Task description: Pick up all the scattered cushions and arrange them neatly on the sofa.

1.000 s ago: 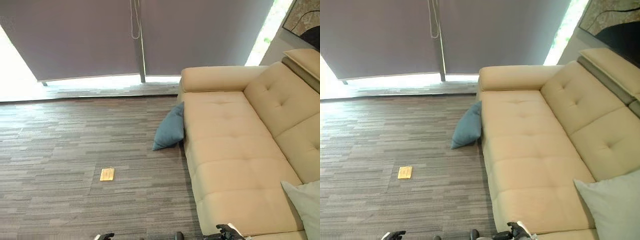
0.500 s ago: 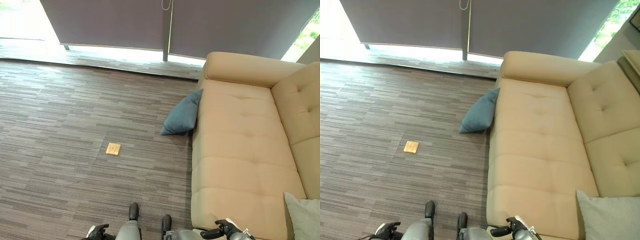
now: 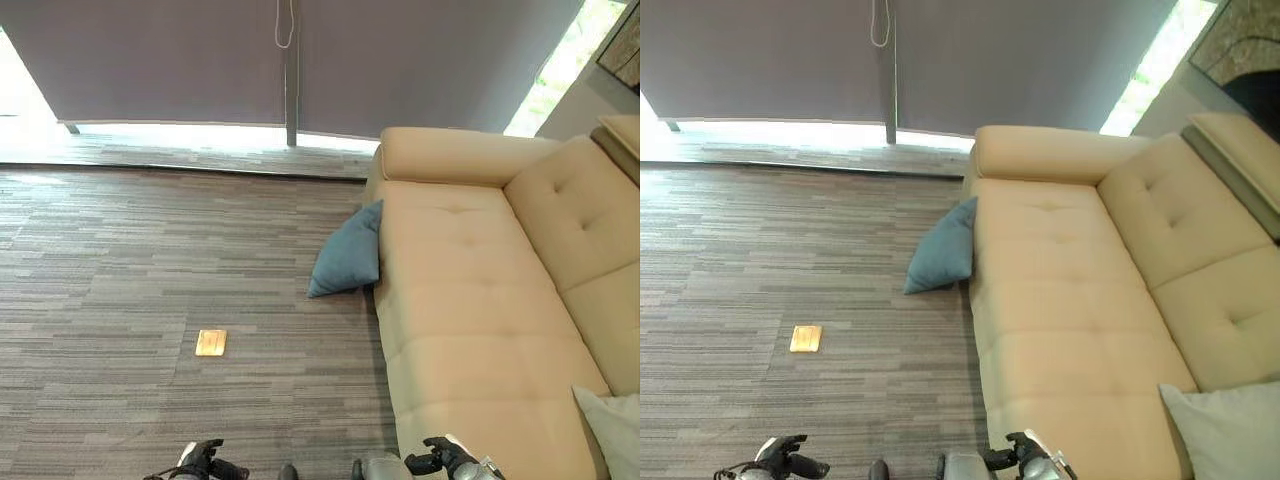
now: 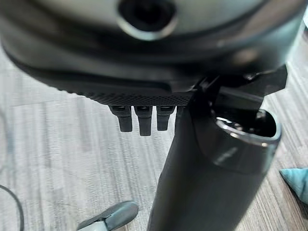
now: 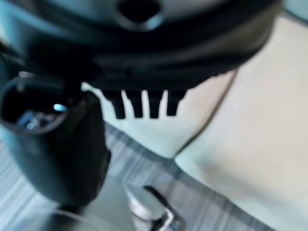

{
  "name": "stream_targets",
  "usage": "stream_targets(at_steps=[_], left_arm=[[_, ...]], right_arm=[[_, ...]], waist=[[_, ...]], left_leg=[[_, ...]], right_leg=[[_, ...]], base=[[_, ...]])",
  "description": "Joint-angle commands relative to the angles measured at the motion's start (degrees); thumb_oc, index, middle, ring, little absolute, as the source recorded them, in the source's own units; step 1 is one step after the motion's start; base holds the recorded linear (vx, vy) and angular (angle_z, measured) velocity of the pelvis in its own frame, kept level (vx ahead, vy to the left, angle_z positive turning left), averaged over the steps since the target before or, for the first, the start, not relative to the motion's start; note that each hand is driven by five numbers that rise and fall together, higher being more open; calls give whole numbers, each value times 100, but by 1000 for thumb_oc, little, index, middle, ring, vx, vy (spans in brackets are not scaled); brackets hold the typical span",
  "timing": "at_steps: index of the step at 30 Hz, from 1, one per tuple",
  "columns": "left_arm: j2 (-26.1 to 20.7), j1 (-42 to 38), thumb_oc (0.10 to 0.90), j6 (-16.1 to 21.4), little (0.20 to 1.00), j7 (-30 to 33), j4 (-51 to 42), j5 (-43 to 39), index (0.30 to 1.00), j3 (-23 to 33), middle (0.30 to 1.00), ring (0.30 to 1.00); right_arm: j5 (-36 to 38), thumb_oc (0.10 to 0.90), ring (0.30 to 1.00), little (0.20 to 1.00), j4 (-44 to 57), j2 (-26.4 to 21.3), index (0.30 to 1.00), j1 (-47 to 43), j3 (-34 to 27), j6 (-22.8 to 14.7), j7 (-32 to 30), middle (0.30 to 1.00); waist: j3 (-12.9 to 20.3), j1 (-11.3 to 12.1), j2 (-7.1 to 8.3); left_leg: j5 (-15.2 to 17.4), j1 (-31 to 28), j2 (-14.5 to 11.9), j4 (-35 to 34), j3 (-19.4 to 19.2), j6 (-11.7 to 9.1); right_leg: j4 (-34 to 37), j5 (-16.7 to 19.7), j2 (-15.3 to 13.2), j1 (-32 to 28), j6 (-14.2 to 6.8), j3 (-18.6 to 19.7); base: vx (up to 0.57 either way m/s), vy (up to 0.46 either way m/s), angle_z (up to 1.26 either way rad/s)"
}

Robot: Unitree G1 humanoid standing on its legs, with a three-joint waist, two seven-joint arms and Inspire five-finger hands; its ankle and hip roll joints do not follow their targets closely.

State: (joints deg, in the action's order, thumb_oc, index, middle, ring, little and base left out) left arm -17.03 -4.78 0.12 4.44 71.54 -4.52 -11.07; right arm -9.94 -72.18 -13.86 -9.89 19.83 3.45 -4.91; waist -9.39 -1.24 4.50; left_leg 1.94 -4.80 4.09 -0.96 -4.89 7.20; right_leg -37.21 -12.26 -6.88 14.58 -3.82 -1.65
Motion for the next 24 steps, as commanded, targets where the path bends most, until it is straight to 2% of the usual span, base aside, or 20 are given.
stream_targets(at_steps=[1,5,6,9,11,12,13,14,15,16,17,18,20,21,22,24], left_arm=[[-131,208,800,134,900,0,-65,-72,900,19,900,900],[-131,208,800,134,900,0,-65,-72,900,19,900,900],[-53,90,800,175,900,19,-28,-4,900,-2,900,900],[15,182,800,174,900,26,-22,115,900,-43,900,900],[69,244,800,177,900,32,-24,164,900,-80,900,900],[77,265,800,168,900,39,-74,155,900,-95,900,900],[78,266,800,167,900,39,-76,154,900,-95,900,900],[74,253,800,160,900,54,-152,108,900,-99,900,900],[62,248,800,165,900,72,-259,5,900,-103,900,900],[53,262,800,155,900,72,-283,-19,900,-96,900,900],[53,270,800,151,900,60,-304,-38,900,-100,900,900],[53,271,800,151,900,60,-305,-39,900,-101,900,900],[72,285,800,137,900,41,-296,1,900,-167,900,900],[62,292,800,134,900,47,-286,18,900,-167,900,900],[55,295,800,131,900,52,-278,30,900,-166,900,900],[34,313,800,125,900,59,-264,29,900,-153,900,900]], right_arm=[[100,800,900,900,-22,13,900,-124,208,-71,76,900],[100,800,900,900,-22,13,900,-124,208,-71,76,900],[-129,800,900,900,39,-103,900,-62,309,-45,27,900],[-170,800,900,900,-16,-94,900,171,304,-31,15,900],[-137,800,900,900,-31,-84,900,288,233,-20,-8,900],[-121,800,900,900,-29,-106,900,317,231,-5,-25,900],[-121,800,900,900,-29,-106,900,318,231,-4,-25,900],[-81,800,900,900,-10,-132,900,310,218,-10,-62,900],[-23,800,900,900,-26,-179,900,262,179,-1,-130,900],[-11,800,900,900,-32,-201,900,250,183,9,-130,900],[36,800,900,900,-4,-225,900,244,175,-3,-139,900],[36,800,900,900,-3,-225,900,245,174,-3,-139,900],[100,800,900,900,103,-270,900,235,145,-52,-158,900],[96,800,900,900,111,-272,900,231,135,-62,-174,900],[81,800,900,900,128,-281,900,223,132,-71,-191,900],[53,800,900,900,167,-308,900,229,126,-88,-207,900]], waist=[[-88,-166,91],[-88,-166,90],[-137,-401,226],[9,-479,159],[67,-538,99],[51,-535,118],[54,-538,110],[1,-499,132],[-99,-396,225],[-127,-353,277],[-145,-308,327],[-152,-301,316],[-178,-199,413],[-151,-193,435],[-138,-180,410],[-160,-147,345]], left_leg=[[725,265,15,475,309,-186],[725,265,15,475,309,-186],[1087,-271,320,436,667,-264],[1301,-443,250,616,729,-405],[987,-301,82,1290,511,-771],[758,-59,8,1937,351,-913],[780,-33,-2,1980,352,-917],[469,315,-84,2679,234,-1064],[243,789,-292,3586,-47,-1106],[249,941,-399,3728,-186,-1036],[339,1112,-466,3747,-266,-949],[357,1113,-479,3770,-268,-949],[767,1376,-597,3093,-335,-770],[781,1434,-611,2731,-318,-759],[690,1504,-671,2367,-267,-785],[133,1634,-842,1553,-134,-913]], right_leg=[[1405,634,332,-390,-53,-181],[1405,634,332,-391,-53,-181],[2967,1103,652,-124,-133,-339],[2933,1037,723,-316,61,-332],[3021,953,712,-550,174,-476],[3076,909,678,-704,223,-502],[3077,911,686,-699,226,-508],[3133,856,683,-860,307,-497],[3170,744,632,-1085,448,-501],[3158,684,594,-1164,483,-501],[3145,637,568,-1239,492,-477],[3139,631,579,-1242,492,-475],[3143,449,507,-1453,396,-460],[3156,411,454,-1481,351,-483],[3150,365,455,-1513,329,-481],[3140,237,475,-1667,297,-480]], base=[[117,1,-7],[144,-10,25],[688,-63,11],[506,-75,30],[297,-91,62],[164,-61,41],[146,-63,56],[172,-86,59],[238,-108,31],[238,-91,3],[131,-35,-24],[212,-8,-36],[263,41,-21],[220,90,-1],[219,120,4],[229,138,9]])
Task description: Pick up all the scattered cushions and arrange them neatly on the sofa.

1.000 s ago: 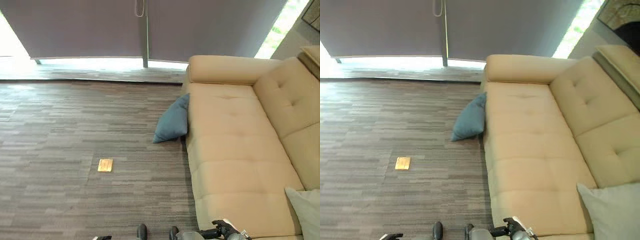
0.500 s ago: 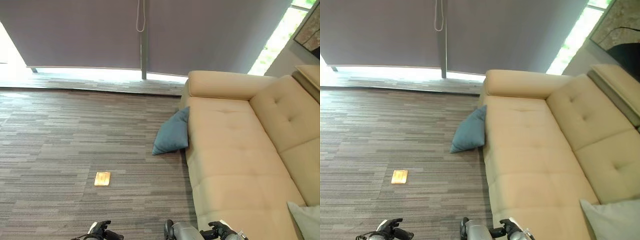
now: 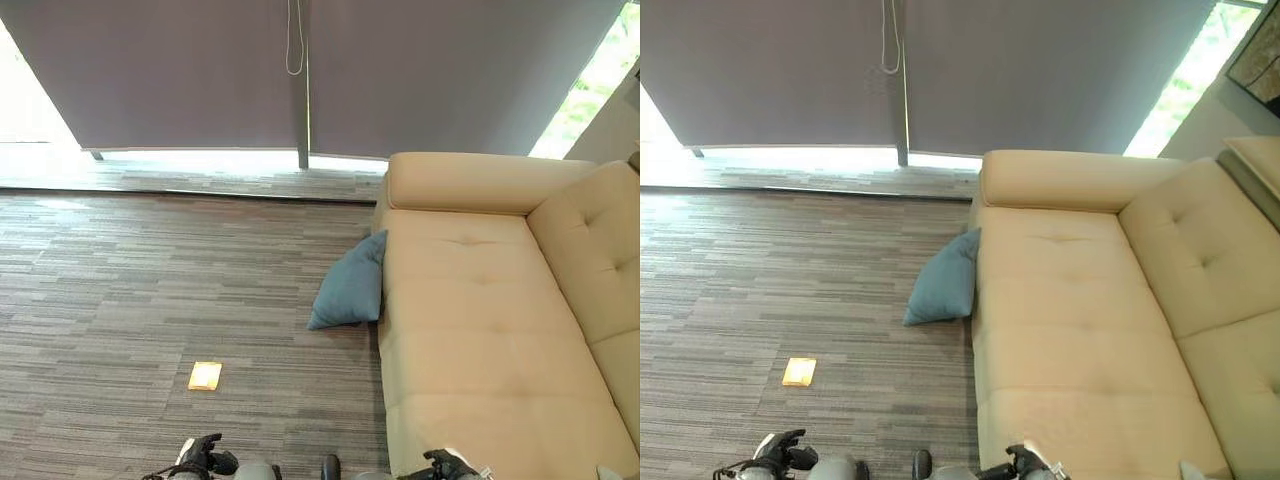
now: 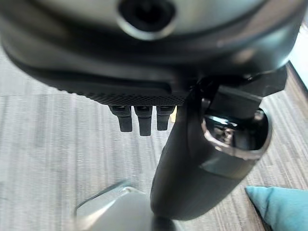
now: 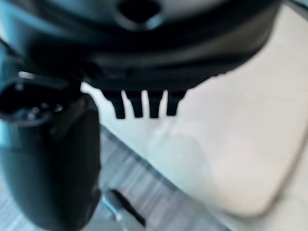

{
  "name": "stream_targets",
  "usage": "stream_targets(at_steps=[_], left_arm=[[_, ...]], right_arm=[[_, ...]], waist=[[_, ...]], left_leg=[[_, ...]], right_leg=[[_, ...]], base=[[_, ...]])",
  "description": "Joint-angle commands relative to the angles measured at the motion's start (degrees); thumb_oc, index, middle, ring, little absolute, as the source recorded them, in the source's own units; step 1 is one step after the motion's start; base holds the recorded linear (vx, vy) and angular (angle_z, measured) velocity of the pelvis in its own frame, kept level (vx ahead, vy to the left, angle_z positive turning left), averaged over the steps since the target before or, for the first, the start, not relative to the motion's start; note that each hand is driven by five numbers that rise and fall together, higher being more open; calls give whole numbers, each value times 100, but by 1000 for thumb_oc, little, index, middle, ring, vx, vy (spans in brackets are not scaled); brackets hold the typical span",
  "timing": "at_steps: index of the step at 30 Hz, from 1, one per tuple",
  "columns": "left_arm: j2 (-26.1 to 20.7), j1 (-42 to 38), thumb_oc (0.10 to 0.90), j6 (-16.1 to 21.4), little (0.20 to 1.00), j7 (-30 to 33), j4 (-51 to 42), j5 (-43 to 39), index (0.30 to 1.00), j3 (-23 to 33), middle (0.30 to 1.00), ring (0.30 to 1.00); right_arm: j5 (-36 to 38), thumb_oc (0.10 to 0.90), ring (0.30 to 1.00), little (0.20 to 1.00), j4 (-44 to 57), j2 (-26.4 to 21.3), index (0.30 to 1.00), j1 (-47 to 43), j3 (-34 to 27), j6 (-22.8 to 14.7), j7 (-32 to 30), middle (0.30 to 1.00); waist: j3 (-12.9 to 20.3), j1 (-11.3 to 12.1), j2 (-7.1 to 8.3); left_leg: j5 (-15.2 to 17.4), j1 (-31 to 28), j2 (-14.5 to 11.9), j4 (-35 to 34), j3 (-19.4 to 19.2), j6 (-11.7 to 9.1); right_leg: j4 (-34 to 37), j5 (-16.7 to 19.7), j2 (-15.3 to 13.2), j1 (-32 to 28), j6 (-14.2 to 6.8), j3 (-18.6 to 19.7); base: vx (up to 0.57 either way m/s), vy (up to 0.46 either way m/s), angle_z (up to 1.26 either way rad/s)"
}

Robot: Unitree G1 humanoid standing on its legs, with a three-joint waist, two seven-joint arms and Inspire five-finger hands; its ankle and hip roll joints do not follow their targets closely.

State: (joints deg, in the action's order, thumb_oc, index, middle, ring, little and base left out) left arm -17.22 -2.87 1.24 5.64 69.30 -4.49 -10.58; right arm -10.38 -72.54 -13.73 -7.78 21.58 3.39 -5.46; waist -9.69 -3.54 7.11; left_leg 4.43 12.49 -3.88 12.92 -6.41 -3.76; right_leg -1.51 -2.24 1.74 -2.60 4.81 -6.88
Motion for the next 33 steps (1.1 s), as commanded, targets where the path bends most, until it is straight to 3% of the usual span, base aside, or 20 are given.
stream_targets(at_steps=[1,3,8,9,10,14,16,17,18,21,22,23,25,26,27,29,30,31,32,33], left_arm=[[47,131,800,18,900,-66,-48,13,900,-200,900,900],[29,135,800,28,900,-61,-48,16,900,-200,900,900],[54,150,800,30,900,-71,52,113,900,-199,900,900],[44,143,800,4,900,-71,83,190,900,-202,900,900],[6,119,800,-19,900,-56,101,191,900,-181,900,900],[-64,93,800,-25,900,-22,74,192,900,-168,900,900],[-94,95,800,-29,900,-59,79,93,900,-132,900,900],[-109,89,800,-23,900,-89,91,56,900,-118,900,900],[-109,90,800,-23,900,-89,91,56,900,-117,900,900],[-93,72,800,-6,900,-90,150,84,900,-111,900,900],[-88,31,800,-3,900,-81,182,86,900,-92,900,900],[-55,-37,800,16,900,-95,199,64,900,-73,900,900],[-23,-42,800,20,900,-111,188,83,900,-104,900,900],[11,13,800,31,900,-112,182,153,900,-129,900,900],[8,13,800,31,900,-112,182,153,900,-128,900,900],[49,57,800,18,900,-104,152,204,900,-179,900,900],[50,58,800,18,900,-104,152,204,900,-180,900,900],[65,72,800,12,900,-104,101,221,900,-223,900,900],[60,65,800,3,900,-86,-36,137,900,-235,900,900],[60,64,800,3,900,-86,-37,136,900,-236,900,900]], right_arm=[[88,800,900,900,233,-333,900,28,-58,-96,-161,900],[91,800,900,900,249,-333,900,37,-60,-114,-166,900],[23,800,900,900,193,-265,900,108,-159,-91,-145,900],[3,800,900,900,183,-199,900,108,-147,-86,-127,900],[-11,800,900,900,164,-129,900,51,-82,-69,-94,900],[18,800,900,900,225,-72,900,-6,-46,-100,-120,900],[38,800,900,900,225,-65,900,9,-58,-106,-107,900],[66,800,900,900,192,-86,900,3,-72,-92,-88,900],[67,800,900,900,193,-87,900,4,-71,-92,-88,900],[73,800,900,900,205,-122,900,-38,-59,-97,-86,900],[26,800,900,900,227,-148,900,-57,-34,-88,-81,900],[-27,800,900,900,234,-163,900,-27,-22,-72,-66,900],[-42,800,900,900,225,-172,900,58,-29,-66,-87,900],[-62,800,900,900,161,-200,900,196,-40,-48,-83,900],[-62,800,900,900,161,-197,900,195,-39,-48,-83,900],[-43,800,900,900,94,-204,900,360,-102,-14,-82,900],[-43,800,900,900,94,-205,900,361,-102,-15,-82,900],[-21,800,900,900,94,-201,900,384,-100,-3,-88,900],[55,800,900,900,132,-241,900,344,-113,3,-135,900],[55,800,900,900,132,-240,900,343,-114,3,-135,900]], waist=[[-145,102,47],[-171,124,42],[7,164,-19],[33,151,-34],[-30,117,-23],[-136,100,-123],[-112,60,-164],[-110,-18,-163],[-127,-24,-161],[-134,-169,-65],[-166,-252,17],[-185,-289,34],[-148,-341,40],[-30,-375,0],[-18,-383,11],[111,-459,-54],[113,-465,-58],[104,-466,-71],[51,-408,32],[55,-408,23]], left_leg=[[-313,-40,-112,-99,32,146],[-484,20,-153,-237,-2,112],[-328,-141,164,-385,122,255],[-199,-410,329,-512,125,441],[-127,-696,519,-661,111,651],[-34,-989,508,-838,54,774],[65,-1161,533,-903,116,795],[161,-1342,612,-959,224,796],[170,-1365,613,-960,231,795],[358,-1648,835,-1025,420,811],[508,-1855,998,-1011,561,802],[662,-2035,1089,-965,653,758],[791,-2112,1122,-907,700,759],[978,-2252,1102,-795,731,688],[963,-2235,1113,-798,736,689],[724,-2116,943,-48,614,303],[736,-2107,938,-29,619,300],[394,-1930,800,599,538,81],[-102,-1313,751,1815,398,-118],[-87,-1289,740,1848,398,-120]], right_leg=[[-419,-800,-369,-26,-578,33],[-402,-838,-387,-124,-594,23],[-694,-900,-629,-276,-828,145],[-1444,-733,-812,-48,-956,229],[-2355,-133,-978,300,-1035,340],[-3180,154,-1070,749,-998,283],[-3066,-5,-985,962,-933,235],[-2647,-197,-719,1143,-905,312],[-2651,-210,-721,1119,-904,305],[-1537,-44,-405,1486,-942,333],[-910,206,-263,1638,-1029,241],[-583,264,-282,1675,-1046,-187],[-407,191,-301,1530,-1021,-280],[-503,106,-203,1372,-849,-159],[-497,116,-216,1385,-851,-161],[-553,-46,-213,1122,-653,-247],[-550,-46,-210,1120,-651,-254],[-521,-116,-137,945,-551,-198],[-457,-176,-152,715,-431,-86],[-460,-175,-143,726,-428,-89]], base=[[155,93,12],[204,165,3],[264,271,-16],[420,554,-29],[310,444,-31],[150,203,7],[334,133,23],[325,71,35],[331,59,40],[343,45,23],[613,68,-8],[488,49,-8],[415,6,23],[417,-14,49],[501,-28,62],[352,-39,55],[239,-51,53],[251,-61,49],[247,-60,40],[283,-68,3]])
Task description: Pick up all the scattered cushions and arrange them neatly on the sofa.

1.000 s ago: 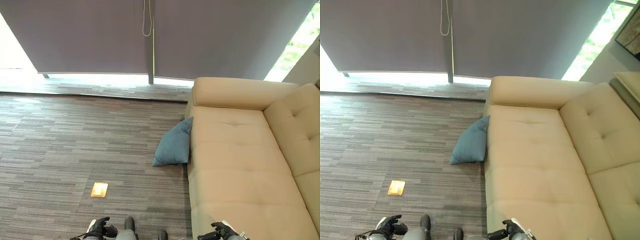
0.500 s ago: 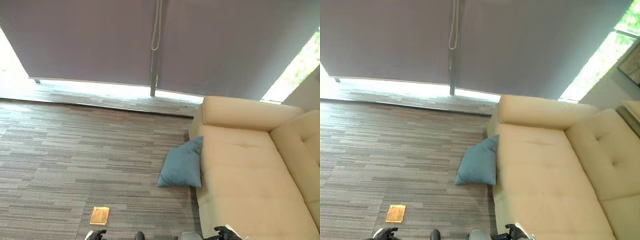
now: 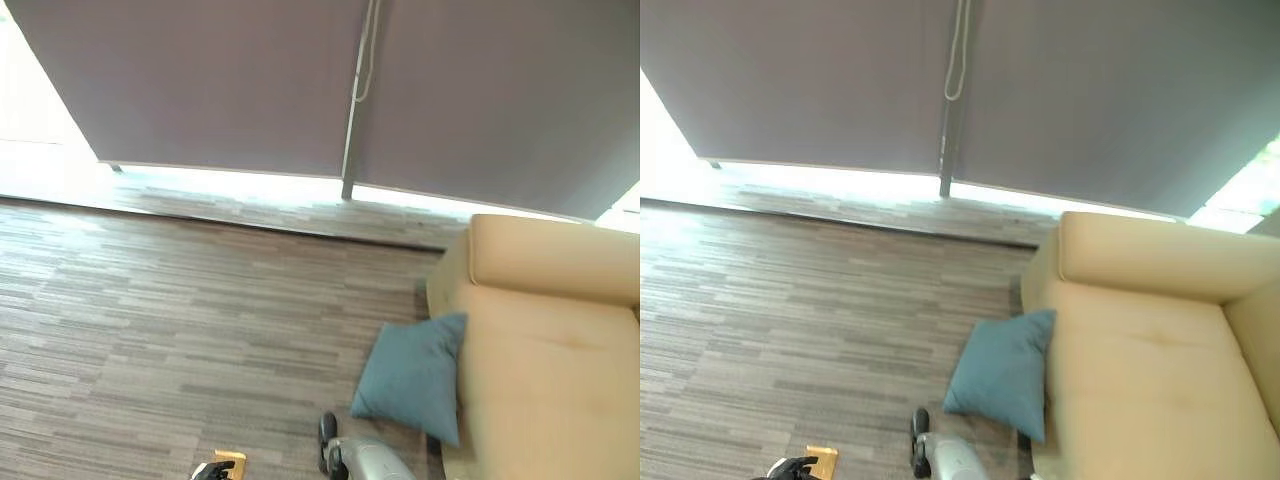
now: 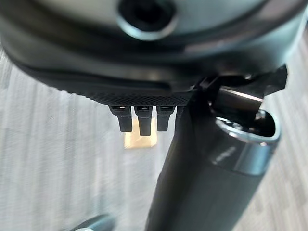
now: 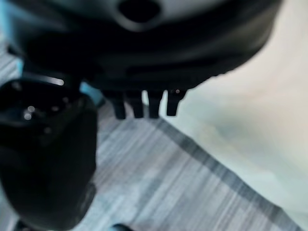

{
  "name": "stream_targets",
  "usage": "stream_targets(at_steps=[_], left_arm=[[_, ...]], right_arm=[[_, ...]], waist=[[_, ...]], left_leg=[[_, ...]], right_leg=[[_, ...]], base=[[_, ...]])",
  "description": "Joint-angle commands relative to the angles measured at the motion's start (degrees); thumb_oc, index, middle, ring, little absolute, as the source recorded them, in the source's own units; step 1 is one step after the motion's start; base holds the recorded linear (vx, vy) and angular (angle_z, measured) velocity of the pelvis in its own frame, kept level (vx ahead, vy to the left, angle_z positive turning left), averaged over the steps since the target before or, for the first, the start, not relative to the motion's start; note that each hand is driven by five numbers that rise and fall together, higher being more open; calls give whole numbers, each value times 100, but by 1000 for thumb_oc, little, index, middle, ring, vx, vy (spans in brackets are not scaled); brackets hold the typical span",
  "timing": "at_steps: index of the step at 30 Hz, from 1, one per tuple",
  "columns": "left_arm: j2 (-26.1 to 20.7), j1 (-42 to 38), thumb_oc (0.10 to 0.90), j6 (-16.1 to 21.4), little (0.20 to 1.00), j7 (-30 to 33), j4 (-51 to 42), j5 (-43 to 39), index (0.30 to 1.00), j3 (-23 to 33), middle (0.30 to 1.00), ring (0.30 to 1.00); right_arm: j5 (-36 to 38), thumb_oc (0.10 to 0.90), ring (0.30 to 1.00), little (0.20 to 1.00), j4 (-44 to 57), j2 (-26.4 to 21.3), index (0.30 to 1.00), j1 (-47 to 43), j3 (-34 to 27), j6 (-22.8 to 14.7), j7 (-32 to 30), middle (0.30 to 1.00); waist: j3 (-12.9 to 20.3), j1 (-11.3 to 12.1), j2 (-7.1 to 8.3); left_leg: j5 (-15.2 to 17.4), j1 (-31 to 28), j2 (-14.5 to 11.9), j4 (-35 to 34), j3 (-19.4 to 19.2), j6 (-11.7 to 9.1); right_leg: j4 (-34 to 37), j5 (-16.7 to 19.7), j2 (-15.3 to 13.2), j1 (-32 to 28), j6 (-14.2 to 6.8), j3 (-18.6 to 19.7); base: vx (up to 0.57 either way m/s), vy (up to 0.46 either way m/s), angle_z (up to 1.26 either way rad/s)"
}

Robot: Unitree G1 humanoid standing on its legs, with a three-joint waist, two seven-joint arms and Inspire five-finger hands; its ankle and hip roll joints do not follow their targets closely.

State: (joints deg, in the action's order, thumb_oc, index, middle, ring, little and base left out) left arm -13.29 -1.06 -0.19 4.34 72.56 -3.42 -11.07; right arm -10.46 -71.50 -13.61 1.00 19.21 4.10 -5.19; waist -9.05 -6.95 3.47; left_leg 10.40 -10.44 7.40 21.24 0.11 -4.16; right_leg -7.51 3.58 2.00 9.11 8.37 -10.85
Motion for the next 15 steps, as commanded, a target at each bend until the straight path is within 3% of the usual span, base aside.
stream_targets(at_steps=[1,2,3,5,7,9,11,14,15], left_arm=[[-360,-134,800,133,900,60,-432,-1,900,-216,900,900],[-365,-126,800,118,900,48,-437,-5,900,-218,900,900],[-352,-134,800,122,900,52,-419,19,900,-233,900,900],[-345,-126,800,123,900,52,-404,36,900,-244,900,900],[-344,-176,800,189,900,44,-365,11,900,-281,900,900],[-347,-229,800,246,900,20,-346,-74,900,-286,900,900],[-346,-225,800,261,900,-2,-324,-99,900,-296,900,900],[-364,-203,800,206,900,-9,-188,61,900,-314,900,900],[-383,-182,800,216,900,7,-155,206,900,-319,900,900]], right_arm=[[126,800,900,900,5,-300,900,-566,74,-55,-189,900],[148,800,900,900,-1,-313,900,-578,60,-45,-201,900],[203,800,900,900,36,-330,900,-604,45,-72,-201,900],[216,800,900,900,52,-340,900,-620,28,-96,-223,900],[213,800,900,900,70,-409,900,-649,-4,-147,-256,900],[190,800,900,900,63,-516,900,-720,-40,-169,-249,900],[167,800,900,900,71,-571,900,-743,-48,-174,-236,900],[53,800,900,900,21,-514,900,-668,-54,-158,-186,900],[72,800,900,900,33,-433,900,-659,-74,-173,-147,900]], waist=[[-71,28,503],[-98,81,551],[-143,193,612],[-125,209,640],[-150,299,529],[-129,328,442],[-131,341,411],[-6,293,364],[21,260,393]], left_leg=[[-646,1424,-603,1516,-498,29],[-515,1614,-711,1613,-618,149],[-135,1849,-757,1238,-545,344],[-62,1866,-733,874,-441,377],[-515,2002,-729,-604,433,217],[-877,2050,-684,-1153,1240,95],[-958,2055,-641,-1291,1461,70],[-882,1822,-725,-1457,1281,111],[-834,1737,-720,-1509,1000,208]], right_leg=[[143,-899,-221,-645,-697,362],[132,-942,-264,-729,-689,405],[113,-1035,-299,-854,-765,561],[127,-1060,-336,-892,-819,653],[118,-1164,-257,-1064,-926,1070],[107,-1192,-152,-1113,-975,1428],[119,-1204,-152,-1175,-1007,1588],[-23,-1264,-319,-1200,-1116,1797],[-157,-1195,-443,-1094,-1232,1921]], base=[[213,-36,-20],[397,15,-53],[336,91,-62],[274,127,-67],[335,233,-60],[232,184,-56],[227,244,-138],[252,345,-129],[130,292,-134]])
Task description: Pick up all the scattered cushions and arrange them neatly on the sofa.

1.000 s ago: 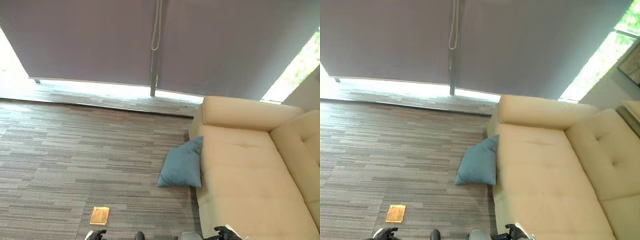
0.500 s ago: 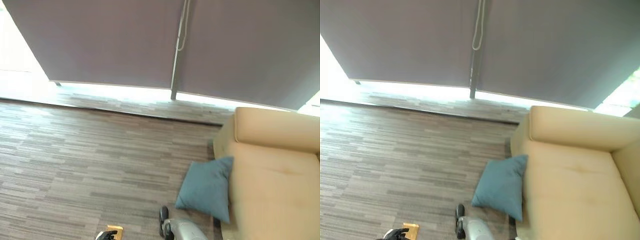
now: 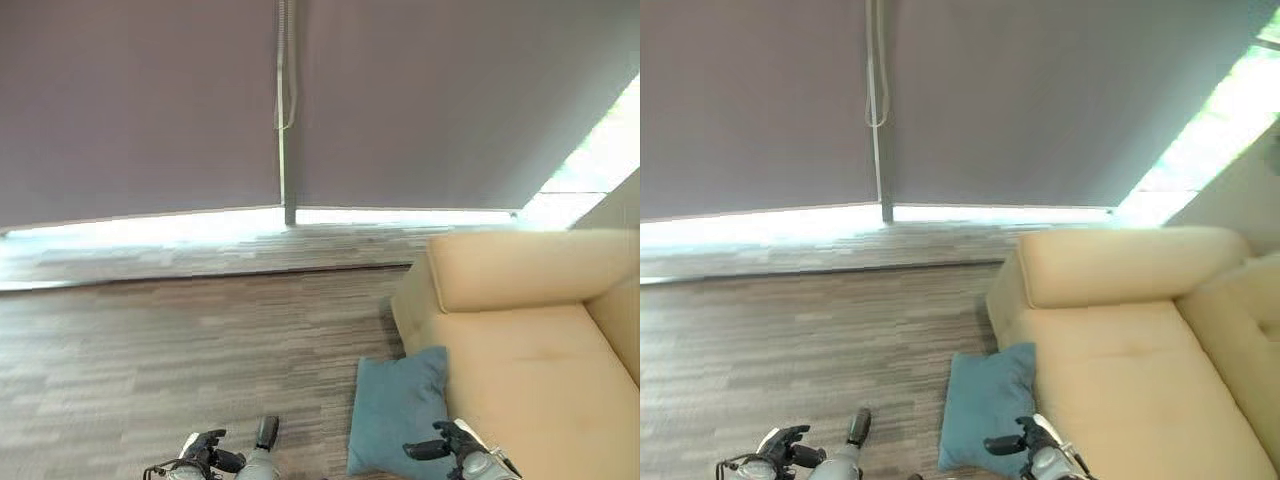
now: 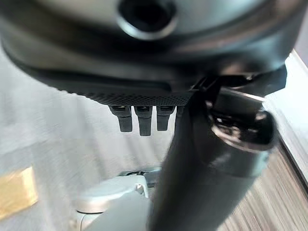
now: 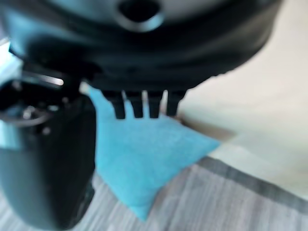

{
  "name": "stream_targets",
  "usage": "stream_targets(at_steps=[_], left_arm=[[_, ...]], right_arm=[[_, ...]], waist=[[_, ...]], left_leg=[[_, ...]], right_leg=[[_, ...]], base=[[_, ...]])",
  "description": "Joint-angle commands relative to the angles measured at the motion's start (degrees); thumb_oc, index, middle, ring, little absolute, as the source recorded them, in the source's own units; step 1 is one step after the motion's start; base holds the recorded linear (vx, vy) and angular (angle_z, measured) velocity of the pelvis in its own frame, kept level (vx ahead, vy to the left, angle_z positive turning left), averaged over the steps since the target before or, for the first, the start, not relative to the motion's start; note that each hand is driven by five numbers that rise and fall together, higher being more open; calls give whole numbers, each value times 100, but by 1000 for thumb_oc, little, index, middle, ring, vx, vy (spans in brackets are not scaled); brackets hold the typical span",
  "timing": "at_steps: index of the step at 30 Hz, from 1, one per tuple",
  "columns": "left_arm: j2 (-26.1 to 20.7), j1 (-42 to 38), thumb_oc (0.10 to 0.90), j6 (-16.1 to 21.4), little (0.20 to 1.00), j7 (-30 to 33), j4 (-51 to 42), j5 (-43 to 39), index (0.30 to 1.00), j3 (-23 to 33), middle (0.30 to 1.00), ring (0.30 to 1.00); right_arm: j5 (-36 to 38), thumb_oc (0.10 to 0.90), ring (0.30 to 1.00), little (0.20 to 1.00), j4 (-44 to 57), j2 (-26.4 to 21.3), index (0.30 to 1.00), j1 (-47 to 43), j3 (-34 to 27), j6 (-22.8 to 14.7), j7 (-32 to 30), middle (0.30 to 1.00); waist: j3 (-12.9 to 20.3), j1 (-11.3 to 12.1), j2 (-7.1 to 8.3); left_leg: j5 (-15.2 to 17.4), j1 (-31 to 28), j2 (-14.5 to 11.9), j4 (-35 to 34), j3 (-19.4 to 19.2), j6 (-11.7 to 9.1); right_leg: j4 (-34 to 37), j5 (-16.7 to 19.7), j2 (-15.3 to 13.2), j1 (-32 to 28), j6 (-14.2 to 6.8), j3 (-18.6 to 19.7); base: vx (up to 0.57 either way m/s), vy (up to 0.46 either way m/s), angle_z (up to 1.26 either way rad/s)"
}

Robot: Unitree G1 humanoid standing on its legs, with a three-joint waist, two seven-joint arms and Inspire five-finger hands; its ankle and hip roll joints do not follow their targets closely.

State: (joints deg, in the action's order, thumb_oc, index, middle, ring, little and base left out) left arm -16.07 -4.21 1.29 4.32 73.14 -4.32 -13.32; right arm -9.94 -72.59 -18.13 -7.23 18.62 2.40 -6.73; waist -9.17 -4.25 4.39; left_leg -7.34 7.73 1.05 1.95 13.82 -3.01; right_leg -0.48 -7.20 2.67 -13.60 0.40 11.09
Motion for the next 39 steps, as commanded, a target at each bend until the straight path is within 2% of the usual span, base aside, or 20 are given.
stream_targets(at_steps=[1,2,3,5,8,10,12,14,18,21,22,24,27,30,31,32,33,34,35,39], left_arm=[[-132,115,800,58,900,21,-220,336,900,-93,900,900],[-133,115,800,59,900,21,-219,337,900,-93,900,900],[-180,50,800,71,900,60,-254,313,900,-46,900,900],[-252,10,800,73,900,79,-251,244,900,13,900,900],[-268,47,800,91,900,85,-211,117,900,122,900,900],[-289,103,800,92,900,72,-193,44,900,226,900,900],[-283,121,800,97,900,74,-192,43,900,250,900,900],[-259,176,800,107,900,77,-182,68,900,332,900,900],[-192,161,800,130,900,81,-223,134,900,277,900,900],[-107,94,800,157,900,13,-422,176,900,103,900,900],[-814,128,800,102,900,-542,-224,145,900,358,900,900],[-307,-4,800,215,900,-73,-508,141,900,79,900,900],[38,-14,800,216,900,94,-471,156,900,-72,900,900],[79,-11,800,201,900,101,-316,169,900,-90,900,900],[79,-11,800,201,900,101,-316,169,900,-90,900,900],[96,-11,800,231,900,122,-275,93,900,-83,900,900],[99,-16,800,235,900,122,-254,70,900,-88,900,900],[99,-17,800,235,900,122,-254,70,900,-88,900,900],[129,-15,800,236,900,113,-220,59,900,-78,900,900],[125,21,800,226,900,138,-154,203,900,-56,900,900]], right_arm=[[11,800,900,900,157,72,900,145,16,3,33,900],[11,800,900,900,158,73,900,145,16,4,33,900],[-10,800,900,900,165,133,900,46,65,1,41,900],[1,800,900,900,194,174,900,-13,102,-17,66,900],[39,800,900,900,179,235,900,-27,125,-57,90,900],[-51,800,900,900,181,231,900,-35,166,-81,78,900],[-82,800,900,900,177,225,900,-45,184,-84,71,900],[-230,800,900,900,171,213,900,-79,270,-98,49,900],[-259,800,900,900,145,160,900,-42,251,-70,32,900],[-138,800,900,900,121,69,900,28,145,-59,-7,900],[-94,800,900,900,72,-128,900,21,107,-71,126,900],[2,800,900,900,91,-64,900,-58,90,-50,-32,900],[84,800,900,900,116,-16,900,-77,94,-104,-114,900],[87,800,900,900,115,-18,900,-45,62,-110,-106,900],[87,800,900,900,115,-18,900,-45,62,-110,-106,900],[111,800,900,900,118,-21,900,-37,42,-117,-126,900],[110,800,900,900,119,-27,900,-32,41,-120,-140,900],[110,800,900,900,119,-27,900,-32,41,-120,-140,900],[94,800,900,900,90,-24,900,-42,21,-117,-126,900],[30,800,900,900,39,74,900,8,6,-97,-91,900]], waist=[[28,-23,307],[26,-5,310],[-28,38,292],[-63,109,236],[-52,239,108],[-9,267,82],[9,288,89],[82,409,105],[95,296,167],[47,164,222],[20,156,148],[-28,160,171],[-22,229,243],[-6,267,215],[-3,265,215],[-28,322,147],[-68,347,119],[-69,347,119],[-84,355,63],[27,317,102]], left_leg=[[964,-142,-91,381,-567,142],[967,-149,-94,379,-586,144],[1006,-249,-151,295,-948,235],[1054,-334,-242,235,-1257,281],[1129,-544,-311,101,-1684,345],[1128,-692,-287,-12,-1950,385],[1142,-739,-285,-46,-2067,385],[1282,-936,-319,-133,-2469,331],[1324,-904,-304,72,-2635,342],[1516,-653,-482,977,-2740,180],[1510,-548,-515,1301,-2701,140],[1424,-356,-456,1725,-2359,88],[1488,-116,-196,1476,-1766,116],[1163,-14,-210,851,-1282,43],[1162,-13,-209,850,-1281,42],[839,153,-212,468,-762,-24],[728,218,-183,379,-563,-44],[728,215,-183,378,-564,-44],[728,221,-144,271,-445,-39],[828,15,-98,277,-698,101]], right_leg=[[-948,-55,-557,1267,-494,-220],[-955,-58,-556,1271,-495,-201],[-1224,75,-630,1543,-583,-251],[-1442,150,-811,1779,-619,-769],[-1574,32,-1140,1787,-460,-1988],[-1544,-49,-1049,1727,-395,-2449],[-1507,-73,-1024,1701,-397,-2621],[-1341,-263,-1103,1501,-382,-3281],[-950,-135,-882,1459,-352,-2889],[-567,-142,-740,1269,-205,-2688],[-542,-155,-711,1262,-160,-2555],[-465,-163,-607,1153,-72,-2311],[-341,-168,-563,1055,-121,-1954],[-287,-182,-488,982,-190,-1695],[-287,-182,-488,984,-190,-1696],[-287,-210,-412,938,-230,-1432],[-311,-232,-396,915,-236,-1316],[-311,-232,-396,913,-236,-1315],[-349,-303,-390,878,-266,-1110],[-454,-240,-614,911,-447,-901]], base=[[130,292,-73],[13,226,-107],[-23,181,-98],[-20,191,-145],[7,162,-99],[28,99,-134],[19,15,-85],[105,-104,-74],[34,-118,-75],[47,-153,-17],[36,-51,-45],[57,-25,-59],[114,0,-84],[146,44,-56],[163,112,-47],[151,128,-56],[151,128,-75],[135,172,-104],[161,220,-104],[169,273,-67]])
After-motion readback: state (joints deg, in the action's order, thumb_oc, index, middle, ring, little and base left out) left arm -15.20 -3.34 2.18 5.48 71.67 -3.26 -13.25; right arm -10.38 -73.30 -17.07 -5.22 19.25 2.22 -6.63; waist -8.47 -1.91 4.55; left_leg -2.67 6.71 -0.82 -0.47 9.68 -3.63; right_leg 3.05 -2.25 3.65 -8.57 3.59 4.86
